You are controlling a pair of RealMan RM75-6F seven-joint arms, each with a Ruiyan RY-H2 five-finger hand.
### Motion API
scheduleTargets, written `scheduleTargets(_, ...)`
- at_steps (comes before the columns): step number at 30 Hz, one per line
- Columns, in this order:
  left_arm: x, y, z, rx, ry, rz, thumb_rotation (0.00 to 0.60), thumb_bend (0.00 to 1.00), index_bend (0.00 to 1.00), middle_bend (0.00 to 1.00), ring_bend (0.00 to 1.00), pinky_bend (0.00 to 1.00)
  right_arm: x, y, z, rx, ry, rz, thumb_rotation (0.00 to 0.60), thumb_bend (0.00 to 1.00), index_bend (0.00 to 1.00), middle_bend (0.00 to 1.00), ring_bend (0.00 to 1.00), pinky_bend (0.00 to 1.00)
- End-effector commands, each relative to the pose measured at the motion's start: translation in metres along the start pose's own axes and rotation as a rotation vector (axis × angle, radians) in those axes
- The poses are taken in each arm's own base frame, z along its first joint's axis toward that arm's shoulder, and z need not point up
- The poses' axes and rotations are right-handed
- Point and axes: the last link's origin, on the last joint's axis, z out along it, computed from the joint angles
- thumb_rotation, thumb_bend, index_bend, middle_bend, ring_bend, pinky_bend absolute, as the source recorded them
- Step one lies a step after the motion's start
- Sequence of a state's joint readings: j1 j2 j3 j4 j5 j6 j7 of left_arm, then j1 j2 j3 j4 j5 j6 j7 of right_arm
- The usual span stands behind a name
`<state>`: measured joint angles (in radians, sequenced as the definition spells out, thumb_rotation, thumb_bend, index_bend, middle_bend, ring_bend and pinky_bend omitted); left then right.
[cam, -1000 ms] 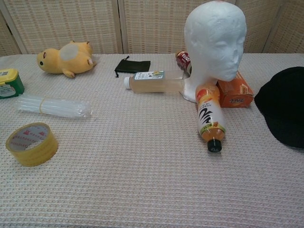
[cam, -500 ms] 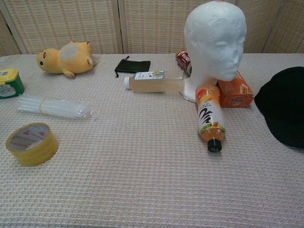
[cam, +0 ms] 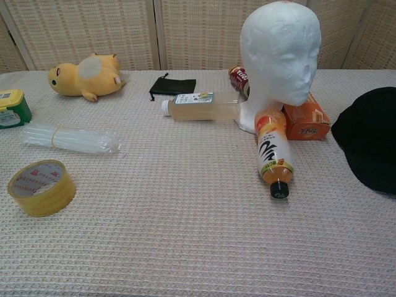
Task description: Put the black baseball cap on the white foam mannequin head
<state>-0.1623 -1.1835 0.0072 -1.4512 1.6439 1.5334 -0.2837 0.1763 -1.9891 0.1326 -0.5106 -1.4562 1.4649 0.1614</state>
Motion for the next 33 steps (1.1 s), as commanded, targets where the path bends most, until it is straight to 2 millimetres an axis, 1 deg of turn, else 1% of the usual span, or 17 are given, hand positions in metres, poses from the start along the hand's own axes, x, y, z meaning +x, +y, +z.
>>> scheduleTargets(1, 0.0, 0.0, -0.001, -0.005, -0.006, 0.008, 0.6, 0.16, 0.0, 0.02, 0.0, 0.2, -0.001, 0.001, 0.004, -0.012, 0.002, 0.013, 0.6, 0.22, 0.5, 1.0, 1.0, 1.0)
scheduleTargets(13, -0.001, -0.003, 0.001, 0.014, -0.014, 0.036, 0.6, 0.16, 0.0, 0.02, 0.0, 0.2, -0.001, 0.008, 0.018, -0.067, 0.025, 0.038, 0.6, 0.24, 0.49, 1.0, 1.0, 1.0)
scheduleTargets(16, 0.0, -0.004, 0.001, 0.015, -0.004, 0.038, 0.6, 0.16, 0.0, 0.02, 0.0, 0.21, 0.0, 0.009, 0.02, -0.067, 0.029, 0.044, 0.6, 0.28, 0.49, 1.0, 1.0, 1.0)
scheduleTargets(22, 0.001, -0.004, 0.001, 0.016, 0.013, 0.027, 0.6, 0.16, 0.0, 0.03, 0.0, 0.21, 0.006, 0.012, 0.029, -0.062, 0.05, 0.064, 0.6, 0.43, 0.49, 1.0, 1.0, 1.0)
scheduleTargets(24, 0.001, -0.004, 0.002, 0.014, 0.014, 0.026, 0.6, 0.16, 0.0, 0.03, 0.0, 0.21, 0.009, 0.013, 0.031, -0.059, 0.056, 0.073, 0.6, 0.5, 0.5, 1.0, 1.0, 1.0)
scheduleTargets(26, 0.001, -0.004, 0.002, 0.012, 0.014, 0.025, 0.6, 0.16, 0.0, 0.03, 0.0, 0.21, 0.012, 0.015, 0.034, -0.056, 0.063, 0.077, 0.6, 0.55, 0.5, 1.0, 1.0, 1.0)
scheduleTargets(28, 0.002, -0.004, 0.001, 0.014, 0.015, 0.022, 0.6, 0.16, 0.0, 0.03, 0.0, 0.21, 0.015, 0.017, 0.035, -0.057, 0.071, 0.077, 0.6, 0.58, 0.5, 1.0, 1.0, 1.0)
scheduleTargets(31, 0.002, -0.004, 0.002, 0.014, 0.016, 0.022, 0.6, 0.16, 0.0, 0.03, 0.0, 0.21, 0.017, 0.018, 0.036, -0.057, 0.079, 0.079, 0.6, 0.59, 0.54, 1.0, 1.0, 1.0)
scheduleTargets(33, 0.002, -0.004, 0.001, 0.016, 0.018, 0.023, 0.6, 0.16, 0.0, 0.03, 0.0, 0.21, 0.021, 0.019, 0.037, -0.061, 0.096, 0.084, 0.6, 0.6, 0.61, 1.0, 1.0, 1.0)
